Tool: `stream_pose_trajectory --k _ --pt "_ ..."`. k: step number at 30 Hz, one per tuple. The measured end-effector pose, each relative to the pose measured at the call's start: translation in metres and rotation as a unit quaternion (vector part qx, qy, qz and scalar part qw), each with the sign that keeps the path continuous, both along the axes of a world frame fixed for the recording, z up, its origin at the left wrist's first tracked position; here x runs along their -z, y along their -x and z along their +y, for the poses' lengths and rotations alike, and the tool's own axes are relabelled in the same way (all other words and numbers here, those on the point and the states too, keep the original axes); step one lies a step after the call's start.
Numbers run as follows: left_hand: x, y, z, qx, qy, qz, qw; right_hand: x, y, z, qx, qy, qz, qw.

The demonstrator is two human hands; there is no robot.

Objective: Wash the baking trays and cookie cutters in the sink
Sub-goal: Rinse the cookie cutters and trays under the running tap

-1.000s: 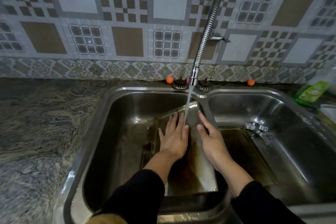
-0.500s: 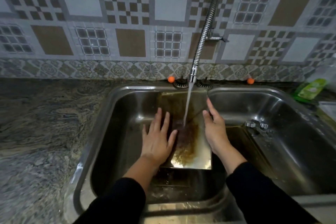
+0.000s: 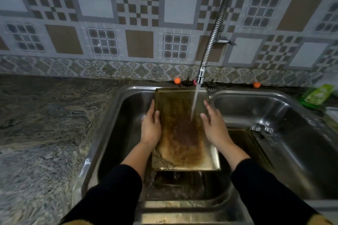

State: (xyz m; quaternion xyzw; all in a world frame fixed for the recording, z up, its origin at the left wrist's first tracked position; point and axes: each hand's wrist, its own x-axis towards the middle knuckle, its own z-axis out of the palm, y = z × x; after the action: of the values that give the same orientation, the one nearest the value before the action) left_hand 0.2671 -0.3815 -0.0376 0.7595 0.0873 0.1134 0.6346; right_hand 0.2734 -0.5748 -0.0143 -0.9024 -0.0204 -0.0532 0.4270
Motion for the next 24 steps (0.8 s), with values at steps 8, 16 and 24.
stream_pose_trajectory --k 8,16,24 --pt "-0.019 0.016 -0.041 -0.007 -0.165 -0.157 0.974 -0.039 -0.005 0.035 -0.053 -0.181 0.06 0.98" --pt "-0.006 0.035 -0.075 0.029 -0.316 -0.212 0.924 -0.065 -0.004 0.032 0.058 -0.277 -0.015 0.959" --pt "-0.032 0.014 -0.107 0.153 -0.244 -0.154 0.945 -0.076 0.003 -0.002 0.08 -0.283 -0.084 0.952"
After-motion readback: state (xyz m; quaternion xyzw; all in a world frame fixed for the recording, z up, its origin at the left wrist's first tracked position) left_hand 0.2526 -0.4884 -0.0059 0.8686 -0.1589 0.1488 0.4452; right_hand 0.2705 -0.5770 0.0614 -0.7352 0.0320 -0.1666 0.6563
